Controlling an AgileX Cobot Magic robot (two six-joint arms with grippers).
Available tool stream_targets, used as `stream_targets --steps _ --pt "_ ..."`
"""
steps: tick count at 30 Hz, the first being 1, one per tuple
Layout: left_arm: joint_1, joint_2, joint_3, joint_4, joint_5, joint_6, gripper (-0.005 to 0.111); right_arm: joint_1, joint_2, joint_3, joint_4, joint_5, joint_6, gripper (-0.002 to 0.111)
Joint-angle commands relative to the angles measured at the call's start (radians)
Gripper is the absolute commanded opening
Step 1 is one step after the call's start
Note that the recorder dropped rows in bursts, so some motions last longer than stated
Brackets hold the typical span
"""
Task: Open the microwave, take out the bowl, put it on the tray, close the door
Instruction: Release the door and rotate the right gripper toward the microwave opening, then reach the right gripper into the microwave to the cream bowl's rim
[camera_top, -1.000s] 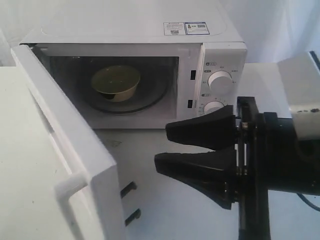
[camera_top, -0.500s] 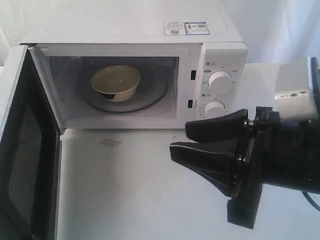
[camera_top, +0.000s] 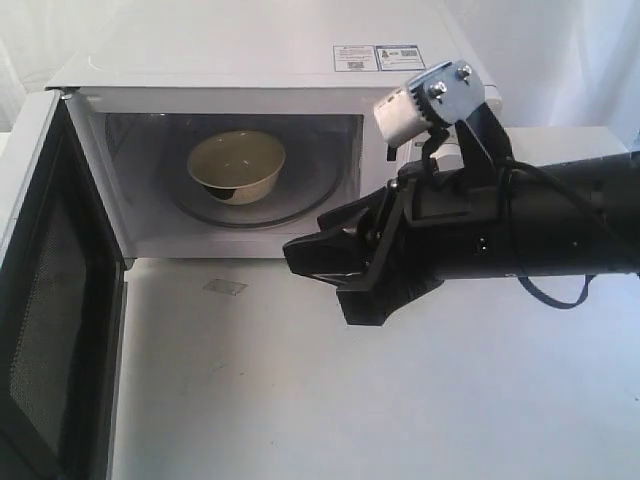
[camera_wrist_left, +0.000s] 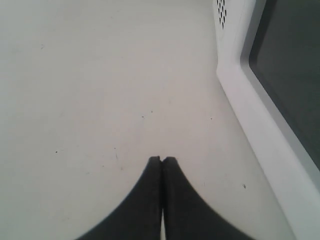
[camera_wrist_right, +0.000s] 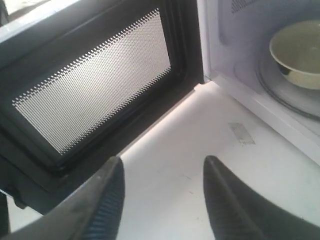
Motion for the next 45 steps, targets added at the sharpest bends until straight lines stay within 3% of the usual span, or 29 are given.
stream_targets --steps 1,5,16,19,23,29,33,37,40,45 --pt "-0.002 -0.005 0.004 -0.005 0.002 0.003 0.000 0.003 0.006 -0.041 -0.238 -0.015 0.191 0.046" --pt "-0.002 -0.005 0.004 -0.005 0.002 0.003 0.000 0.003 0.006 -0.043 -0.391 -0.046 0.315 0.046" --pt "-0.002 -0.005 0.004 -0.005 0.002 0.003 0.000 0.003 0.001 -0.043 -0.532 0.020 0.415 0.046" --pt "-0.002 -0.005 0.004 -0.005 0.002 0.003 0.000 0.003 0.004 -0.043 -0.531 -0.037 0.413 0.046" --pt "-0.002 -0.005 0.004 -0.005 0.002 0.003 0.000 0.037 0.045 -0.045 -0.522 -0.177 0.261 0.046" --pt "-0.002 -0.005 0.004 -0.005 0.002 0.003 0.000 0.230 0.148 -0.049 -0.536 -0.346 0.091 0.052" --pt "-0.002 -0.005 0.004 -0.005 0.002 0.003 0.000 0.340 0.220 -0.049 -0.642 -0.591 0.056 0.052" --pt "-0.002 -0.005 0.004 -0.005 0.002 0.003 0.000 0.372 0.305 -0.070 -0.659 -0.808 0.005 0.052" --pt "-0.002 -0.005 0.004 -0.005 0.002 0.003 0.000 0.372 0.377 -0.123 -0.654 -0.848 -0.010 0.052" --pt "-0.002 -0.005 0.004 -0.005 0.002 0.003 0.000 0.370 0.500 -0.285 -0.481 -0.787 -0.099 0.048"
